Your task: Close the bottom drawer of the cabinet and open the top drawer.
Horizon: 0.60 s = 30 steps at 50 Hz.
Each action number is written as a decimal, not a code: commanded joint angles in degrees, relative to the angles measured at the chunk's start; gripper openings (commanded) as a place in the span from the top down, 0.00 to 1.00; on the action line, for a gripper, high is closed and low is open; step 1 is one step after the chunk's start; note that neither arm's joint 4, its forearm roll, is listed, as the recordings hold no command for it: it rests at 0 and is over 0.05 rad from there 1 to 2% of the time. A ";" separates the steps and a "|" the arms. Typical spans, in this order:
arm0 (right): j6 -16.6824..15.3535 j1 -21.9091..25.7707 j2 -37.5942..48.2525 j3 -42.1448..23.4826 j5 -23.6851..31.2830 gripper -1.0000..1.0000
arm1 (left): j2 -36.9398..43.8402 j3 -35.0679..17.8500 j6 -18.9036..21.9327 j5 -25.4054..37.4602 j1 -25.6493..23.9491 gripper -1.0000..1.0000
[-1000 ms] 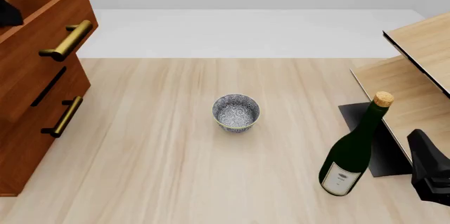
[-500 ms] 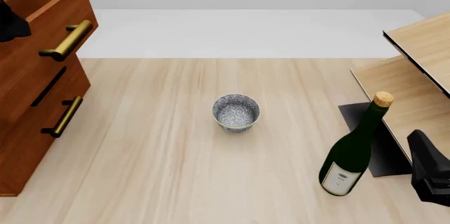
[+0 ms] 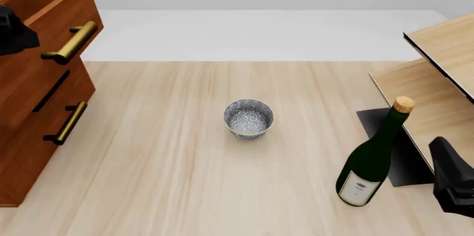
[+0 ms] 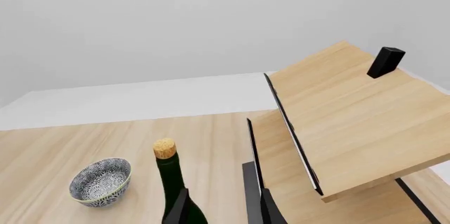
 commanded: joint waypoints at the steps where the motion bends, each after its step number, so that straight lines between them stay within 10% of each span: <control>1: 0.08 -0.05 -0.07 -0.03 0.10 0.00 | 0.13 1.54 -0.67 -1.07 -0.55 0.00; 30: 0.11 -0.16 0.35 0.00 -0.33 0.00 | 0.88 4.00 -3.85 -3.33 -6.16 0.00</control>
